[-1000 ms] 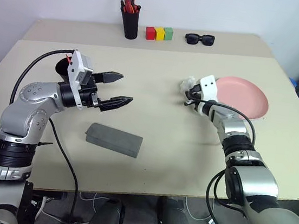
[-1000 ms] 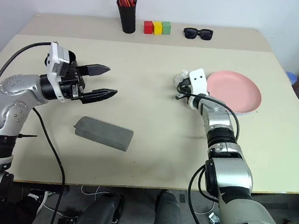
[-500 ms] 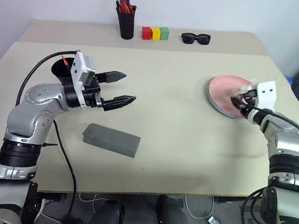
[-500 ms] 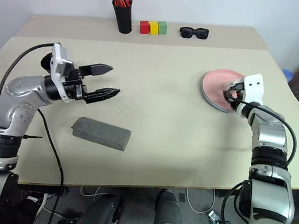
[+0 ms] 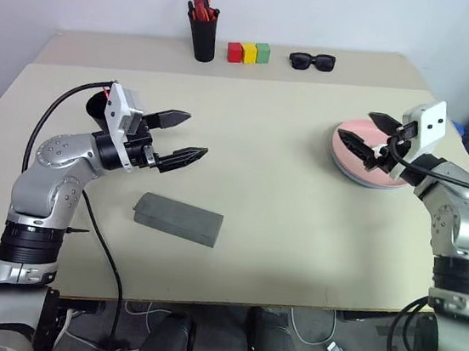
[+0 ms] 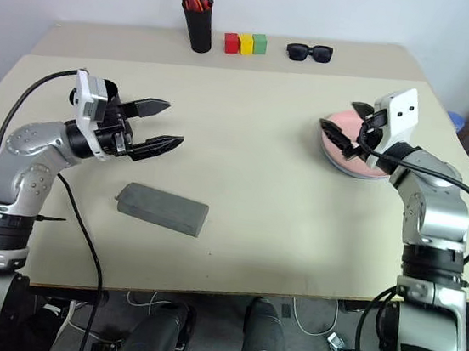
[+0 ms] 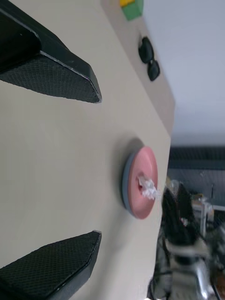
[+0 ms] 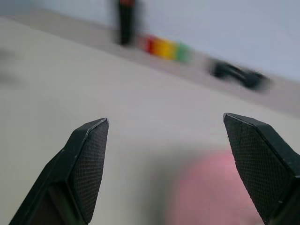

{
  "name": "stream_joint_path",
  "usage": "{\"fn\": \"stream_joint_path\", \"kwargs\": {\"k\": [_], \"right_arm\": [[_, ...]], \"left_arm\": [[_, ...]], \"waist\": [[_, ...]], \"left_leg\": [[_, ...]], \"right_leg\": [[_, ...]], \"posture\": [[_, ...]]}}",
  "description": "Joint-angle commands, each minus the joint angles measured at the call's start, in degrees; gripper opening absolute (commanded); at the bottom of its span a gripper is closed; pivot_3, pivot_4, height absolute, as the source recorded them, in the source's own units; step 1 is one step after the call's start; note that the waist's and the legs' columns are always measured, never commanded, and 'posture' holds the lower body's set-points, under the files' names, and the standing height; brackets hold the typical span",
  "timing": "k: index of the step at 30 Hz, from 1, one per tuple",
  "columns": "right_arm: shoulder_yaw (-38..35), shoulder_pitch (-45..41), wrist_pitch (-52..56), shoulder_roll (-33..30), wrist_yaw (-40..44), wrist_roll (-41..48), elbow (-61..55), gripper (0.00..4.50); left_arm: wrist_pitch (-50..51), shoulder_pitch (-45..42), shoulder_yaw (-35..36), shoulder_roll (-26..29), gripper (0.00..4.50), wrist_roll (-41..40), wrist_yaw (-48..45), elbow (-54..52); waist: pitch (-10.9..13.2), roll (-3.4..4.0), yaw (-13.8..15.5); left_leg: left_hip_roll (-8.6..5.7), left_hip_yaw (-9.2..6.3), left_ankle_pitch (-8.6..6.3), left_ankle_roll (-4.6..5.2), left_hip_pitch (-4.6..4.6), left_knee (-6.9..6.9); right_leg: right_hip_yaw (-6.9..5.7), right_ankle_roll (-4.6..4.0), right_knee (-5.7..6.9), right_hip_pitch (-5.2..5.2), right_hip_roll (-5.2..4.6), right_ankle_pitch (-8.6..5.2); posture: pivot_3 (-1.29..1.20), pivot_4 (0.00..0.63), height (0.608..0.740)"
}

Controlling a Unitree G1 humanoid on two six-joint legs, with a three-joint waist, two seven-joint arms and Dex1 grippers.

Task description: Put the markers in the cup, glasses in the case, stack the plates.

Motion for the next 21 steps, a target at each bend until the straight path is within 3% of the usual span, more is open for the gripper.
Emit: {"fn": "stream_joint_path", "kwargs": {"k": [1,6,9,21], "right_arm": [[-1.1,3.4,3.0,-0.9,5.3,8.9,-13.7,3.97],[-1.5,11.3,8.6,-4.6,12.2,18.0,-24.7,3.97],[-0.2,16.5,3.2,-7.9,15.6,12.7,-25.2,3.97],[0.0,15.6,4.1,-11.6,16.1,12.3,-24.3,3.97]], "left_arm": [[-2.2,3.1,2.6,1.2,4.5,-0.4,-0.1,-4.4],[-0.2,12.7,3.5,4.8,4.5,-4.8,-6.5,-10.9],[-0.7,16.2,4.2,5.8,4.5,-4.7,-6.2,-12.5],[-12.1,17.9,4.6,1.9,4.5,0.5,-5.2,-6.3]], "waist": [[0.0,0.0,0.1],[0.0,-0.01,0.2],[0.0,-0.01,0.7],[0.0,-0.04,1.8]], "left_leg": [[0.01,-0.02,0.0,0.0,0.0,-0.01],[0.02,-0.01,-0.02,0.03,0.01,0.01],[0.03,0.0,-0.05,0.08,-0.01,0.03],[0.03,0.04,-0.05,0.08,0.13,0.19]], "right_leg": [[0.0,0.0,-0.01,0.0,0.0,0.0],[0.0,0.0,-0.02,0.03,-0.01,-0.01],[-0.01,0.02,-0.06,0.06,-0.01,-0.04],[-0.04,0.01,-0.1,0.31,-0.04,-0.05]], "posture": [[0.0,0.15,0.74],[0.0,0.15,0.74],[0.0,0.15,0.74],[0.0,0.15,0.74]]}}
